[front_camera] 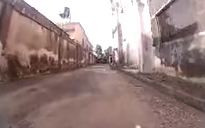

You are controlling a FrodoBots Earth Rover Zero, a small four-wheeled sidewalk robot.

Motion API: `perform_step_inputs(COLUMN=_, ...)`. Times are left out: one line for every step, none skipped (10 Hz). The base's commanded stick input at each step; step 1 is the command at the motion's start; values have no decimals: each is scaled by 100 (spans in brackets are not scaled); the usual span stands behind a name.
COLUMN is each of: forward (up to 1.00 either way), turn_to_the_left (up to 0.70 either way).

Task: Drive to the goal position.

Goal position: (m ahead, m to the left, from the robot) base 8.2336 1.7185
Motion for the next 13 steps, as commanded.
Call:
perform_step_inputs(forward=70, turn_to_the_left=1)
perform_step_inputs(forward=70, turn_to_the_left=1)
perform_step_inputs(forward=70, turn_to_the_left=1)
perform_step_inputs(forward=70, turn_to_the_left=1)
perform_step_inputs(forward=70, turn_to_the_left=1)
perform_step_inputs(forward=70, turn_to_the_left=1)
perform_step_inputs(forward=70, turn_to_the_left=1)
perform_step_inputs(forward=70, turn_to_the_left=1)
perform_step_inputs(forward=70, turn_to_the_left=1)
perform_step_inputs(forward=70, turn_to_the_left=1)
perform_step_inputs(forward=70, turn_to_the_left=1)
perform_step_inputs(forward=70, turn_to_the_left=1)
perform_step_inputs(forward=70, turn_to_the_left=1)
